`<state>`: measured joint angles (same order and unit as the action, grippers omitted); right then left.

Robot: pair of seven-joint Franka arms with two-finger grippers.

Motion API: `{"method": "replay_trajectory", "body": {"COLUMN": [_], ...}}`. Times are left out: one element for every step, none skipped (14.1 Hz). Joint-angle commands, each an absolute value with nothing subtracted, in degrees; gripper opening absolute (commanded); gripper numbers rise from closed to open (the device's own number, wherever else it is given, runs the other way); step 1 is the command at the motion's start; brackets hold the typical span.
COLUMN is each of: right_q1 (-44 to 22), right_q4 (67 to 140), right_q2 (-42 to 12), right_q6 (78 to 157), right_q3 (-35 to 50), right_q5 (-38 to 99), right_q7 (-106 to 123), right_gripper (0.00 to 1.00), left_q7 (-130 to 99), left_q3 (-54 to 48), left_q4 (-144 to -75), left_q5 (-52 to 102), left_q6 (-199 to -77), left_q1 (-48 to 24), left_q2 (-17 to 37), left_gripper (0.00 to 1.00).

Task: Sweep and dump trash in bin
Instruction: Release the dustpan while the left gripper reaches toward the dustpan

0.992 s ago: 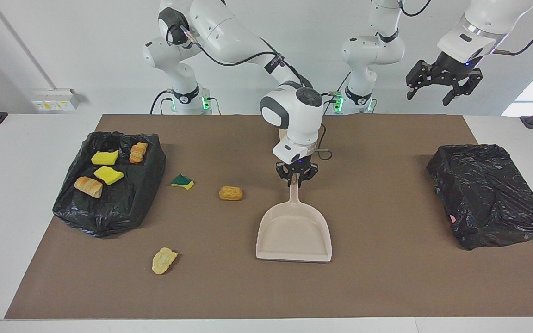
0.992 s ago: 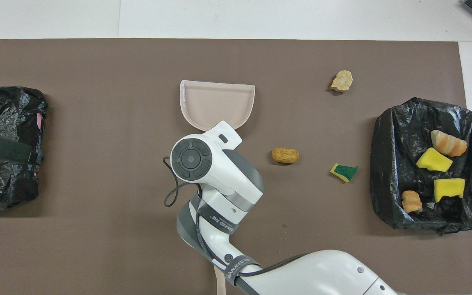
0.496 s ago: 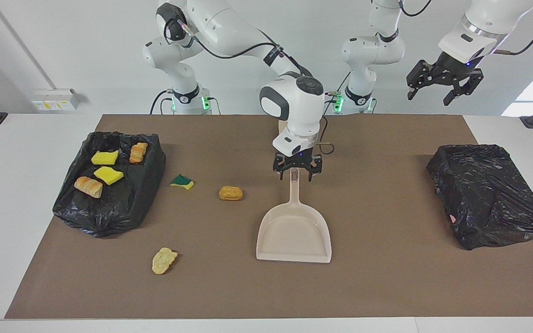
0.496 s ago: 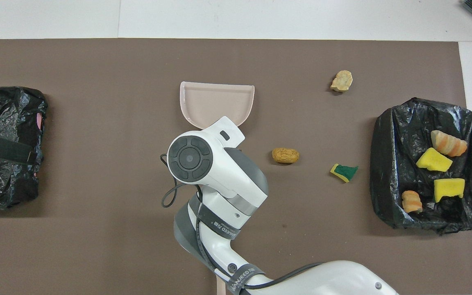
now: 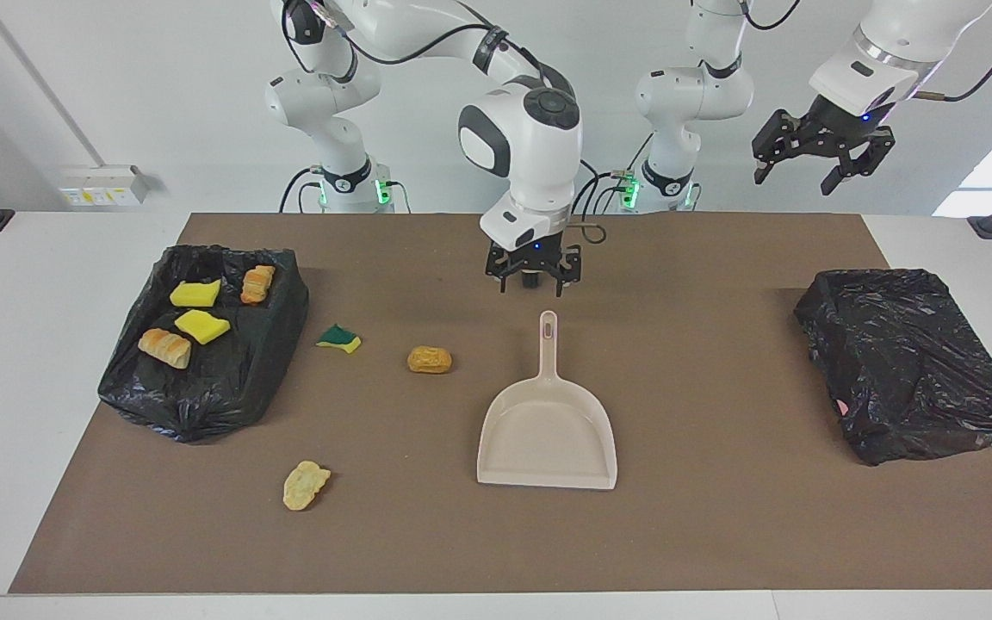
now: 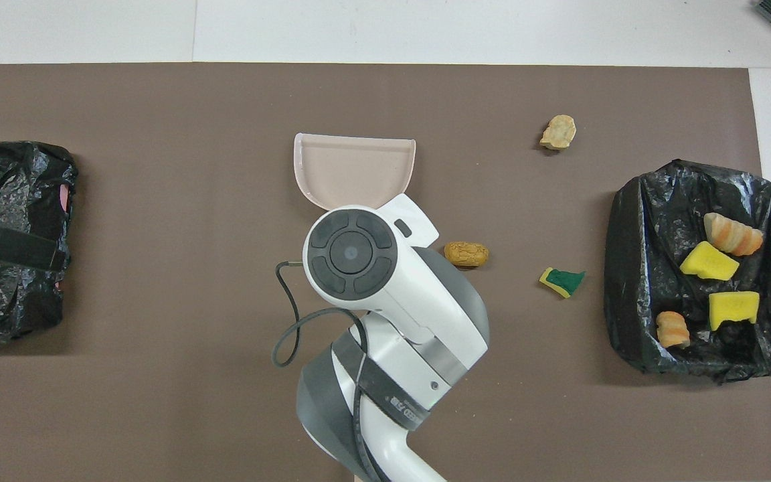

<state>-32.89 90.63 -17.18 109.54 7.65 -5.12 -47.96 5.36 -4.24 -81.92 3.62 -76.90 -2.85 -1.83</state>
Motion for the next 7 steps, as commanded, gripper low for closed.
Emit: {"method": "replay_trajectory", "body": {"right_q1": [-32.52,-32.61,-32.96,-33.57,-34.79,-35.15,-35.50], "right_q4": [100.70,103.33,105.71,108.43,110.20,111.87,113.80], "right_q2": [-8.29,-6.09,-4.41,-2.57,-1.42,-0.36,0.87], "right_q6": [109.34,109.25,109.25,109.68,110.04,110.13,110.82], "right_q3": [7.82,7.82,7.82,7.82,7.82,7.82,7.82], "right_q5": [-0.99,0.43,1.14,1.66,3.50,5.26,7.19], "right_q7": [-46.58,-46.76,-47.54,-47.81,-48.25,-48.25,-48.69], "right_gripper": [1.00,1.00,1.00,1.00,1.00,1.00,1.00], "left_q7": [5.19,5.19,5.10,4.75,4.05,2.39,0.11], "left_q3": [-4.57,-5.01,-5.01,-5.10,-5.10,-5.10,-5.10], "left_q4": [-83.67,-83.67,-83.76,-84.89,-86.64,-88.49,-90.07], "left_q5": [2.99,2.99,2.99,2.99,3.08,3.08,3.08], "left_q6": [-81.45,-82.34,-82.96,-84.88,-87.43,-89.63,-92.08], "left_q1": [-3.51,-4.21,-5.35,-6.41,-8.33,-10.79,-12.81], "left_q2": [-2.55,-2.20,-1.85,-1.76,-1.76,-1.76,-1.41], "left_gripper": [1.00,1.00,1.00,1.00,1.00,1.00,1.00]}}
